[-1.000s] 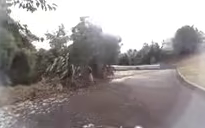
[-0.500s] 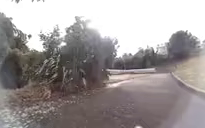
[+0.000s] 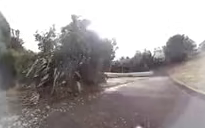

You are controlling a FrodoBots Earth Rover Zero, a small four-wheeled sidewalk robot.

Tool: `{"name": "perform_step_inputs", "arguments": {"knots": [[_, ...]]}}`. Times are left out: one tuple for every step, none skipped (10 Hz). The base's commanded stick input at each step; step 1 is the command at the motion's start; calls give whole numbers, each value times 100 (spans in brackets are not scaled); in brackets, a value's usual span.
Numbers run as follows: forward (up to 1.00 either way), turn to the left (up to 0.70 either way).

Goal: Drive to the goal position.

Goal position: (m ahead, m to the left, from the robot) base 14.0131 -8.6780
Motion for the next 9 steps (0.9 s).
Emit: {"name": "perform_step_inputs", "arguments": {"knots": [[70, -7], [70, -5], [70, -5], [70, -5], [70, -5], [70, -5], [70, -5], [70, -5], [70, -7]]}}
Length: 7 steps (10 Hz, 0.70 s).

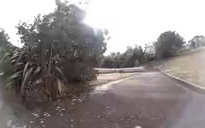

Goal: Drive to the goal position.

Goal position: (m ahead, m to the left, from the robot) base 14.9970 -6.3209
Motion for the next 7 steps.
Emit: {"name": "perform_step_inputs", "arguments": {"knots": [[70, -7], [70, -7], [70, -7], [70, -7], [70, -7], [70, -7], [70, -7]]}}
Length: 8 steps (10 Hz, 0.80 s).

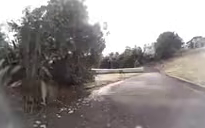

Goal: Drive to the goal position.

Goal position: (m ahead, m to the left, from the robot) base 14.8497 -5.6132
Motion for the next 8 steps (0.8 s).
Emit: {"name": "perform_step_inputs", "arguments": {"knots": [[70, -7], [70, -7], [70, -7], [70, -7], [70, -7], [70, -7], [70, -12], [70, -12]]}}
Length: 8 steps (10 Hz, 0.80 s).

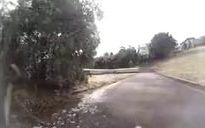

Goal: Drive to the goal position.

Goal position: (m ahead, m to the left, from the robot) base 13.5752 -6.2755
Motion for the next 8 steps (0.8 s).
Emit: {"name": "perform_step_inputs", "arguments": {"knots": [[70, -12], [70, -12], [70, -11], [70, -11], [70, -11], [70, -11], [70, -11], [70, -11]]}}
